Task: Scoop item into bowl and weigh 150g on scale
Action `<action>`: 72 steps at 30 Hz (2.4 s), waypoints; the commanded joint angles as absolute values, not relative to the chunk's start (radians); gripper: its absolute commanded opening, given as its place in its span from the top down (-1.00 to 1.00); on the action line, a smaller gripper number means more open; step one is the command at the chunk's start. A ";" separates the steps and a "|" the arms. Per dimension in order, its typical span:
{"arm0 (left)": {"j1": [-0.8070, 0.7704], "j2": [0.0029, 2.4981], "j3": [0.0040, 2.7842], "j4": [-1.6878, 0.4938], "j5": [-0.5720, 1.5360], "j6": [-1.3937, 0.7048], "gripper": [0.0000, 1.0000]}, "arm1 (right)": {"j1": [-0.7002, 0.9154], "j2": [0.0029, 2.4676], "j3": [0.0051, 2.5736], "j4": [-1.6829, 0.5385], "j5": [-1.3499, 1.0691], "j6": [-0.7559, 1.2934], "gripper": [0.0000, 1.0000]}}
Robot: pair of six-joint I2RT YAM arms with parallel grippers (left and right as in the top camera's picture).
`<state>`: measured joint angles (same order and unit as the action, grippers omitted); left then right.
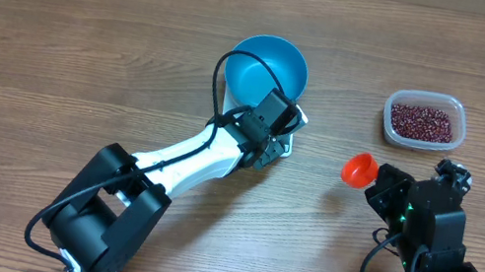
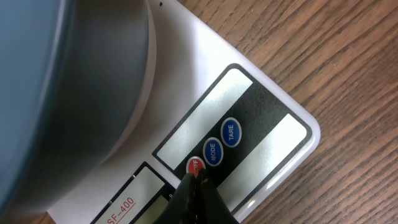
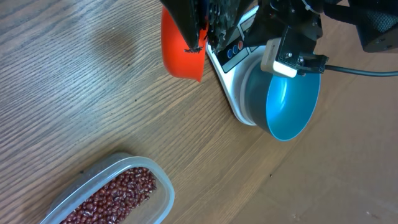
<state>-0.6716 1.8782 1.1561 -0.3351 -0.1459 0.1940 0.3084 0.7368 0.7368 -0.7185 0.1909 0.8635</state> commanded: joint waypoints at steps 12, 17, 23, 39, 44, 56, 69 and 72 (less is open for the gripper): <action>-0.661 1.925 1.147 -0.315 -0.134 0.195 0.92 | 0.312 0.735 0.764 -0.709 0.209 0.855 0.93; -0.660 1.926 1.147 -0.308 -0.140 0.195 0.91 | 0.312 0.735 0.764 -0.709 0.209 0.855 0.93; -0.659 1.926 1.147 -0.305 -0.146 0.195 0.92 | 0.312 0.735 0.764 -0.709 0.209 0.855 0.93; -0.644 1.926 1.147 -0.300 -0.095 0.195 0.91 | 0.312 0.735 0.764 -0.709 0.209 0.855 0.93; -0.644 1.926 1.147 -0.298 -0.078 0.195 0.91 | 0.312 0.735 0.764 -0.709 0.209 0.855 0.93; -0.641 1.926 1.147 -0.290 -0.089 0.195 0.92 | 0.312 0.735 0.764 -0.709 0.209 0.855 0.93; -0.641 1.926 1.147 -0.279 -0.089 0.195 0.92 | 0.312 0.735 0.764 -0.709 0.209 0.855 0.93; -0.641 1.926 1.147 -0.280 -0.089 0.195 0.91 | 0.312 0.735 0.764 -0.709 0.209 0.855 0.93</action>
<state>-0.6472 1.9156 1.1557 -0.2832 -0.0975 0.1940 0.3084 0.7368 0.7368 -0.7181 0.1909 0.8627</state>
